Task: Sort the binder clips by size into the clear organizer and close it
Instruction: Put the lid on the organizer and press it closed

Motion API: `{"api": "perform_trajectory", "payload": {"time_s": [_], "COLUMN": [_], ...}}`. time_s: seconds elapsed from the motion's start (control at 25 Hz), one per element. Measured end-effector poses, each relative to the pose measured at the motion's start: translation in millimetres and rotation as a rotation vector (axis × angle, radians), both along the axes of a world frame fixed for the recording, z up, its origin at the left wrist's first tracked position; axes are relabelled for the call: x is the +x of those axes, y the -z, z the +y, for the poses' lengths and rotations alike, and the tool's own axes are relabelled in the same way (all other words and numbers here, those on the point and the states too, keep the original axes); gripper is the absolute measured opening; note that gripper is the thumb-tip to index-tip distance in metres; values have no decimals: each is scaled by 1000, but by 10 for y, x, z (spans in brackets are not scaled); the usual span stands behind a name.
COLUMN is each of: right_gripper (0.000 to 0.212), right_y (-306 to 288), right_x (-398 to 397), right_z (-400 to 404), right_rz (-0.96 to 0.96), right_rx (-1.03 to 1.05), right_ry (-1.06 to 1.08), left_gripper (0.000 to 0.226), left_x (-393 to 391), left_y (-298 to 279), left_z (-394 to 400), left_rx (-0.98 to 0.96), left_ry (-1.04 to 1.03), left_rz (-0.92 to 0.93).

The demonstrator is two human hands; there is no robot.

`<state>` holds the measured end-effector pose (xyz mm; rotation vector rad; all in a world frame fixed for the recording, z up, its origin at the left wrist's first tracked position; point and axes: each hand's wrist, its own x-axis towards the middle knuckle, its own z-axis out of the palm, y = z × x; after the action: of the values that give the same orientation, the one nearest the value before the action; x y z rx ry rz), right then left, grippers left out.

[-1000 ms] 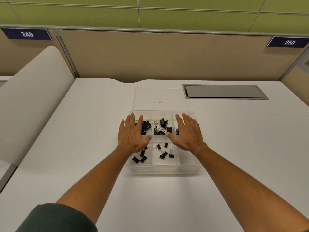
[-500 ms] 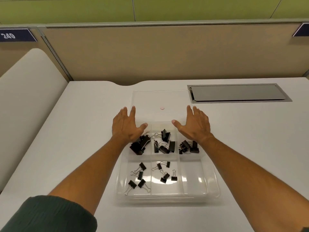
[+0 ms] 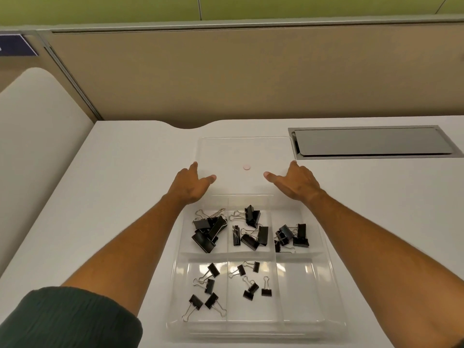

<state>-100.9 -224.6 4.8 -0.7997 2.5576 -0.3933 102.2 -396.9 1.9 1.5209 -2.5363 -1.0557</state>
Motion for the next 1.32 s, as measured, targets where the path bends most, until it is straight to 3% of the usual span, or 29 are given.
{"api": "perform_trajectory", "payload": {"time_s": [0.12,0.36,0.68,0.88,0.96,1.08,1.32], "right_gripper": [106,89,84,53,50,41,9], "right_y": [11,-31,-246,-539,-648,-809,-1016], "right_x": [-69,-115,-109,-37,7,61,201], "right_z": [-56,-43,33,161,231,382,668], "right_rz": [-111,-255,-239,-192,-205,-266,-490], "right_rx": [-46,-338,-545,-785,-877,-1005,-1238], "right_ry": [58,254,384,415,428,458,482], "left_gripper": [75,69,61,59,51,29,22], "left_x": [-81,-167,-178,-75,-19,106,447], "left_y": [-24,-94,-339,-587,-685,-828,-938], "left_z": [-3,-18,-20,-28,35,142,376], "left_rx": [73,266,208,167,194,241,396], "left_ry": [-62,-276,-351,-382,-426,-510,-645], "left_rz": [75,253,432,583,691,823,1062]}}
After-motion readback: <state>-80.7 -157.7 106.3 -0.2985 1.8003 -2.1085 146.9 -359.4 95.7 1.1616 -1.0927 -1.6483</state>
